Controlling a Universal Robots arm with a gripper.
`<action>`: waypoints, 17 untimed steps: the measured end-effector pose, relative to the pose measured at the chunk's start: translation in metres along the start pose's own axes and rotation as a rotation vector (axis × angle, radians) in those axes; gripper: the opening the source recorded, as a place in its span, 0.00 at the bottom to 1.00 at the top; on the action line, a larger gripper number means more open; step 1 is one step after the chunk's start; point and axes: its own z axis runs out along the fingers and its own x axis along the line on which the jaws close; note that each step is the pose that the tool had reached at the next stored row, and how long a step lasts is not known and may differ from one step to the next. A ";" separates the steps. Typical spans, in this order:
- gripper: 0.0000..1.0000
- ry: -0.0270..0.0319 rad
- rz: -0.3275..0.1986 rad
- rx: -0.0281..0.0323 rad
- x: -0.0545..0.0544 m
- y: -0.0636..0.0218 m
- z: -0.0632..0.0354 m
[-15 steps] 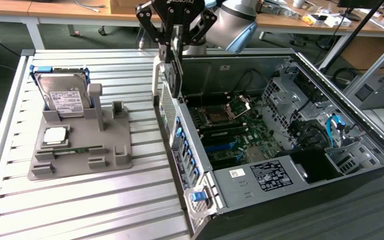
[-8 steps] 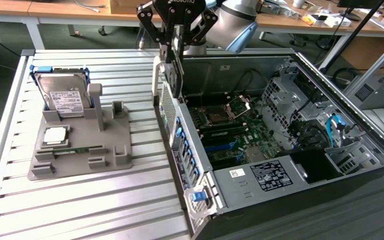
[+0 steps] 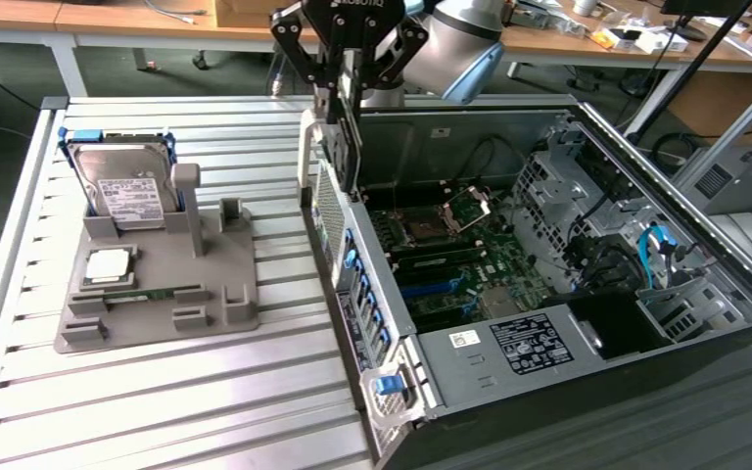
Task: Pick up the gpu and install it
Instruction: 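Pick up the gpu and move the gpu toward the slot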
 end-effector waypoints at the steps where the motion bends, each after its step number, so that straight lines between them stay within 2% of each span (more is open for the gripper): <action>1: 0.27 0.0000 0.000 -0.0001 0.000 0.0000 0.0000; 17: 0.27 -0.0001 0.000 0.0000 -0.004 0.0001 0.0001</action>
